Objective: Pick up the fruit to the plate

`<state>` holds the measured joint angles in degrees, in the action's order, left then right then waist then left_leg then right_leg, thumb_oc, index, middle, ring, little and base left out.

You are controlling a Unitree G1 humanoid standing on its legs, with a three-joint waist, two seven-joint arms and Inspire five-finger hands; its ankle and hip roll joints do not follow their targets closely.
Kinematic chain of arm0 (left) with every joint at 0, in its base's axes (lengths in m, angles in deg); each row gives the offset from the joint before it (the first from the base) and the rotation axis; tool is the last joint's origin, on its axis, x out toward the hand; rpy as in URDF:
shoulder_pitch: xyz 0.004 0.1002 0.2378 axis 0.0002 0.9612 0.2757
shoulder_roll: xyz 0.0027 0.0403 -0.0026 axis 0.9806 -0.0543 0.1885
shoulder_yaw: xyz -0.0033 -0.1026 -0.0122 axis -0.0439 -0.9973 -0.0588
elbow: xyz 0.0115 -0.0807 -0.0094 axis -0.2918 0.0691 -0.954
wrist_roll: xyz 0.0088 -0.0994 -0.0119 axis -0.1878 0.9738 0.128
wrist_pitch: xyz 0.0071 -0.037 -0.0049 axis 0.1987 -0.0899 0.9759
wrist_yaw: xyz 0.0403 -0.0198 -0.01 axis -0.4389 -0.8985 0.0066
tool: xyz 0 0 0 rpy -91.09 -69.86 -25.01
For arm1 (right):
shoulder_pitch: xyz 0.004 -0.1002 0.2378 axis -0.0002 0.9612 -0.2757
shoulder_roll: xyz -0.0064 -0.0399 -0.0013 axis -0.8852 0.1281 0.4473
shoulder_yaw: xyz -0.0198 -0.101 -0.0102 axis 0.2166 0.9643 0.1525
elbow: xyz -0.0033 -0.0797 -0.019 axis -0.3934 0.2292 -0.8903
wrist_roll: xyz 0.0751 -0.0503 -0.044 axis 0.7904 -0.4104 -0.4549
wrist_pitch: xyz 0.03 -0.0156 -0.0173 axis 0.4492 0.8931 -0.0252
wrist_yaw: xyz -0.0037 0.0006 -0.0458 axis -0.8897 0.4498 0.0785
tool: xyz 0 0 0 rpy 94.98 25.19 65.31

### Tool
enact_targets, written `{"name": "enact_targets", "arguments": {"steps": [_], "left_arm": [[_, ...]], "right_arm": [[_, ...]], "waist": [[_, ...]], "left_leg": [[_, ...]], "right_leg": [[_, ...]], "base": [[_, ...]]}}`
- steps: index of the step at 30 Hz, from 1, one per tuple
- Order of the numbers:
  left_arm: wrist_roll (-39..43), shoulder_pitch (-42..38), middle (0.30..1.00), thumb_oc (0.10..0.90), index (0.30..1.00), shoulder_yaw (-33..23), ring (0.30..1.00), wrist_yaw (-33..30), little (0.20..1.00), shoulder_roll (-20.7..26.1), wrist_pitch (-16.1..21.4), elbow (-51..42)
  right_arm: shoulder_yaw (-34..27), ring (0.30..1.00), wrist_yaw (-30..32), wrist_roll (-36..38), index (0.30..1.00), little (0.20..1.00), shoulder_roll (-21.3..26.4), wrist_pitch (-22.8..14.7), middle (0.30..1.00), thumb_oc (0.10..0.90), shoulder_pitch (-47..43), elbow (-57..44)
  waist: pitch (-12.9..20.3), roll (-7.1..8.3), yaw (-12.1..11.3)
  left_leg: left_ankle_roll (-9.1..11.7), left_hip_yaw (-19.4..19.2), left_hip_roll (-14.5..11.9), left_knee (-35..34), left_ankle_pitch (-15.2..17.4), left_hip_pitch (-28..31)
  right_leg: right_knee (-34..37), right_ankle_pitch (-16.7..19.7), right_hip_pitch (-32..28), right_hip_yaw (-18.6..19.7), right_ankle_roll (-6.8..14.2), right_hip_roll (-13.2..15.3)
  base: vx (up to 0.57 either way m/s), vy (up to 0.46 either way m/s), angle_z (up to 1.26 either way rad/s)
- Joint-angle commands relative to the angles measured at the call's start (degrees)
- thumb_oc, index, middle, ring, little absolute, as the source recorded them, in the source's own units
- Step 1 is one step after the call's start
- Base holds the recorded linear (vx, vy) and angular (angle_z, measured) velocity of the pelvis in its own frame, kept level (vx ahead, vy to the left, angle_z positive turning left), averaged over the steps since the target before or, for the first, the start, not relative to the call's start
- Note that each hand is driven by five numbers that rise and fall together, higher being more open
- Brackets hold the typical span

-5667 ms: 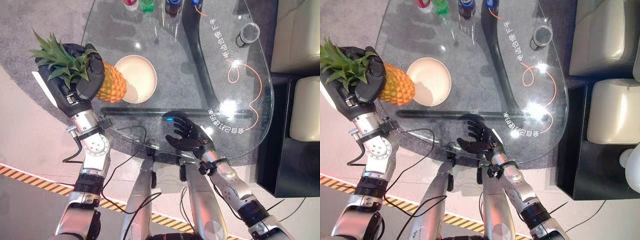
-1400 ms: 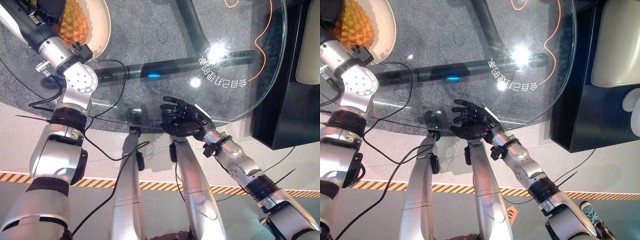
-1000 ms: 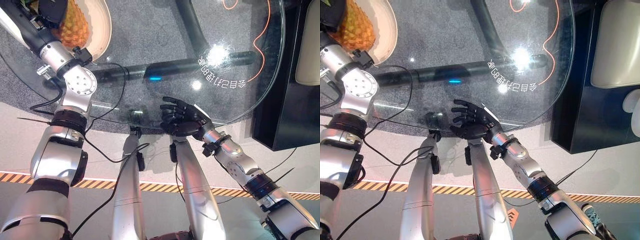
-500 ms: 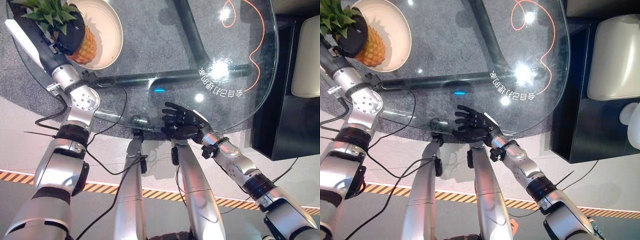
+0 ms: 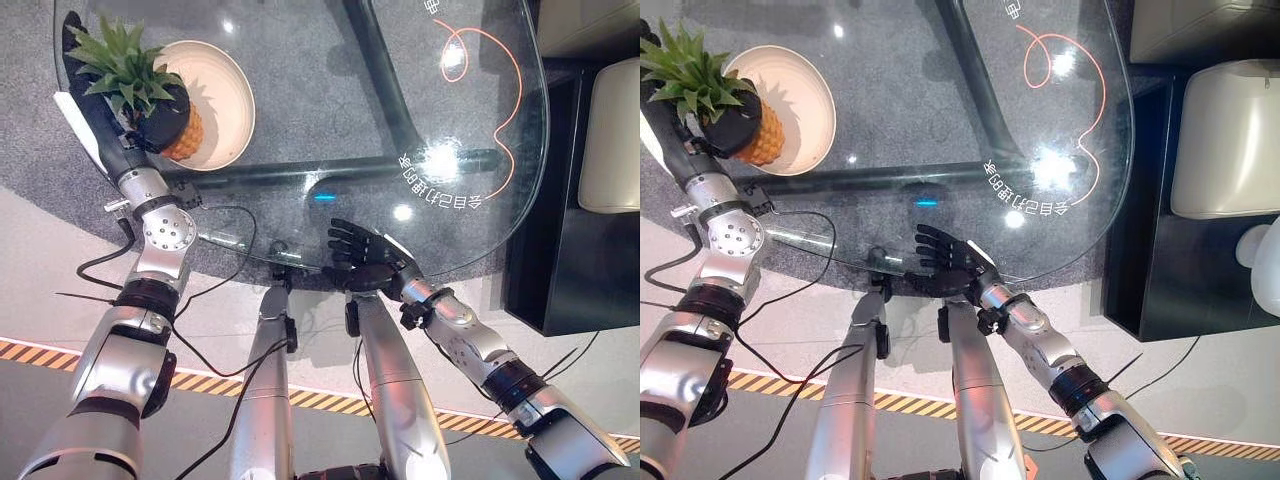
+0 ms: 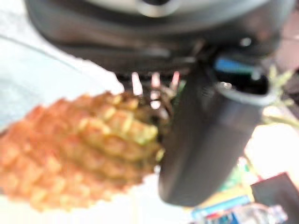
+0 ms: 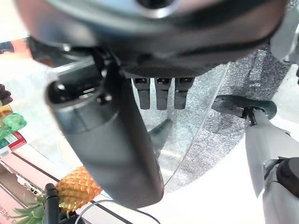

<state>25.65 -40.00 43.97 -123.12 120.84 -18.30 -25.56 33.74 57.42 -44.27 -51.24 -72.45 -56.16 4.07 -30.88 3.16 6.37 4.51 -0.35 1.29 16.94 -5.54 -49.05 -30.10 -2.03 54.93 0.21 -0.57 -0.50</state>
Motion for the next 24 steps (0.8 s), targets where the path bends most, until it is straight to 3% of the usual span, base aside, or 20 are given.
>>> {"name": "enact_targets", "arguments": {"steps": [1,24], "left_arm": [[6.3,1.6,0.900,0.800,0.900,-6.3,0.900,2.9,0.900,0.4,0.8,-0.3],[25.0,10.9,0.900,0.800,0.900,-11.0,0.900,17.9,0.900,-0.7,-0.7,-1.5]], "right_arm": [[-1.5,0.900,-0.9,0.7,0.900,0.900,-0.5,-3.5,0.900,0.800,3.7,-6.1],[-2.7,0.900,-0.1,0.3,0.900,0.900,-0.8,-4.6,0.900,0.800,8.4,-8.8]], "waist": [[1.1,-1.01,-0.1],[1.1,-2.63,-0.7]], "left_leg": [[0.2,1.5,2.1,5.6,3.4,0.6],[0.1,1.0,2.0,5.2,3.5,3.5]], "right_leg": [[8.1,2.6,-4.8,-1.9,2.1,0.0],[7.0,0.7,-7.9,-2.3,1.6,0.4]], "base": [[-0.02,-0.082,-0.03],[0.00,-0.013,0.00]]}}
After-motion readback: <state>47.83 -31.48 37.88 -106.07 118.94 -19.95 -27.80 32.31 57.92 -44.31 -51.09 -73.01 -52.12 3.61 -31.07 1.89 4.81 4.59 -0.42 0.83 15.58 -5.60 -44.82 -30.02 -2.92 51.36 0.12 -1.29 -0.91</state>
